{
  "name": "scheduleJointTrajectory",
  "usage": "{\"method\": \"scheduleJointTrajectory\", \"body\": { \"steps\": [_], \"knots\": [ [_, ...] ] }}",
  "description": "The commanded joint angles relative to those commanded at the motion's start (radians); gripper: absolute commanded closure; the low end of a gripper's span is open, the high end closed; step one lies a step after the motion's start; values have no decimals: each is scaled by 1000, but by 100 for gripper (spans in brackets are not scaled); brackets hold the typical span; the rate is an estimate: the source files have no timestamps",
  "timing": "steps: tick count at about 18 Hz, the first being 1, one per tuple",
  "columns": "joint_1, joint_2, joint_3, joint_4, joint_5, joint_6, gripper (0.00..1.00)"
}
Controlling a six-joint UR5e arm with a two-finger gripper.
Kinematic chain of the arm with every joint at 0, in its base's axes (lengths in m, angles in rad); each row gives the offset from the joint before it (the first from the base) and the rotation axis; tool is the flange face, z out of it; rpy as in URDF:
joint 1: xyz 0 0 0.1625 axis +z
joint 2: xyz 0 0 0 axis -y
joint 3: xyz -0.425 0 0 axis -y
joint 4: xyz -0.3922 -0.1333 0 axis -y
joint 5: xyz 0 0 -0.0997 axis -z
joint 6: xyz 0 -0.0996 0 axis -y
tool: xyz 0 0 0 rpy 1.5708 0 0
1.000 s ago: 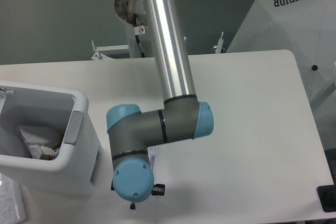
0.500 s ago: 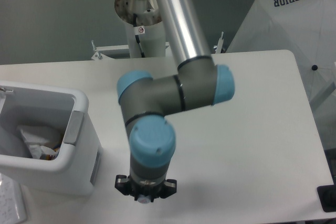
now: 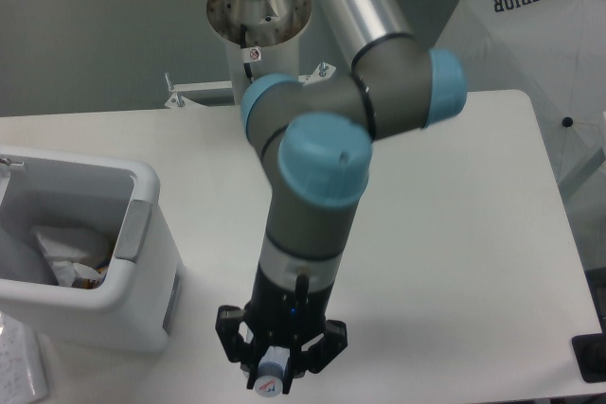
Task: Place the trash in the trash can
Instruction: 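Carry the water bottle over the white trash bin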
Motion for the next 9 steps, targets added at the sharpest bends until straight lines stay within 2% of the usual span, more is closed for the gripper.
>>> {"method": "scheduleJointTrajectory", "body": {
  "steps": [4,9],
  "knots": [
    [19,57,0,49,-158,-2,99],
    [8,83,-3,112,-253,-8,99]
  ]
}}
